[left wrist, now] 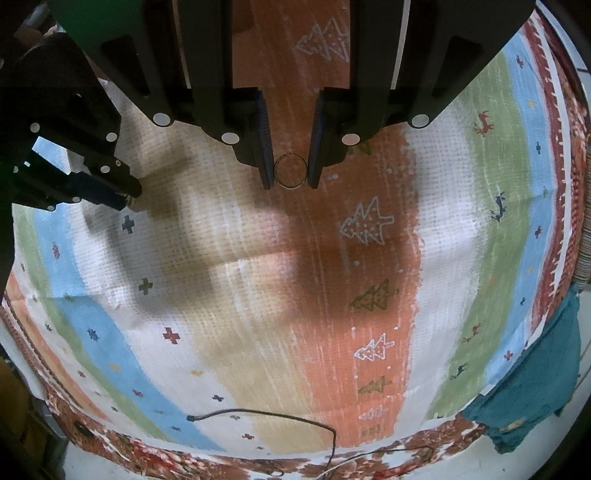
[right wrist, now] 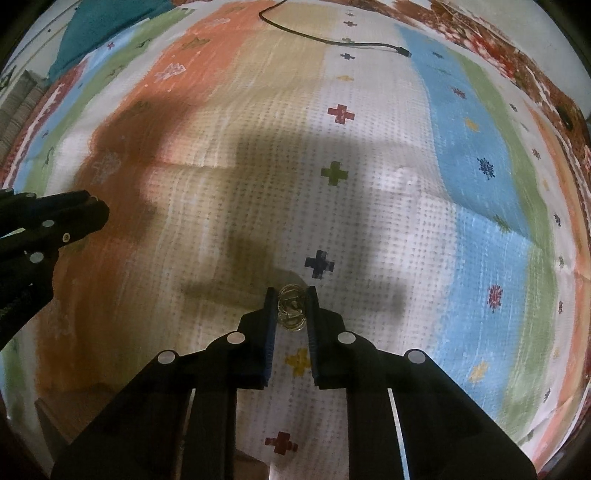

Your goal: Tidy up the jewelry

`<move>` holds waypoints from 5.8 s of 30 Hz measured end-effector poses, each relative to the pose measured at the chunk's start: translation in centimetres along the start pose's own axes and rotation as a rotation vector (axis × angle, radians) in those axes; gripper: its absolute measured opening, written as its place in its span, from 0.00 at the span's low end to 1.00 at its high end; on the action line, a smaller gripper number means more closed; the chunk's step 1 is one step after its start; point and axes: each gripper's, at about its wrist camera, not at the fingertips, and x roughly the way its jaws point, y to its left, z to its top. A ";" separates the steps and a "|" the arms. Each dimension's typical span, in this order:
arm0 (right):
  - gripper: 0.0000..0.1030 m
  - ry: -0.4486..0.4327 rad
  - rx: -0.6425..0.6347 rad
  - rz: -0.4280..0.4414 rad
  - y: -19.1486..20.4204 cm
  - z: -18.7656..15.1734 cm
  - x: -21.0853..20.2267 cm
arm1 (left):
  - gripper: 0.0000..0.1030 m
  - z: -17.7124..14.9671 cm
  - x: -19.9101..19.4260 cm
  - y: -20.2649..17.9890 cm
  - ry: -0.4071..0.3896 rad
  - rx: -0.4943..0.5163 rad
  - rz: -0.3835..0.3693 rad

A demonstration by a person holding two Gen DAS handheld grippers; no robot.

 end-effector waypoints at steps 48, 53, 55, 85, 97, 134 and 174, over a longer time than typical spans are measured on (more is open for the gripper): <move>0.15 -0.229 0.047 0.018 0.7 -6.9 -11.7 | 0.18 -6.5 -10.2 -2.9 -0.175 0.021 -0.079; 0.15 -0.248 0.043 0.026 1.0 -7.9 -12.6 | 0.18 -7.7 -11.1 -3.3 -0.189 0.026 -0.084; 0.15 -0.255 0.036 0.029 1.2 -8.4 -13.0 | 0.18 -8.2 -11.5 -3.5 -0.198 0.029 -0.089; 0.15 -0.304 0.000 0.112 2.6 -13.4 -15.9 | 0.18 -14.3 -15.1 -3.7 -0.277 0.020 -0.139; 0.25 -0.283 -0.026 0.129 3.4 -13.6 -15.4 | 0.24 -14.5 -14.9 -3.2 -0.279 -0.032 -0.131; 0.90 -0.432 -0.026 0.140 1.2 -21.0 -21.8 | 0.94 -22.5 -19.3 -2.4 -0.400 -0.031 -0.231; 0.94 -0.531 -0.017 0.129 1.4 -24.2 -24.0 | 0.94 -24.3 -21.2 -3.5 -0.533 0.032 -0.155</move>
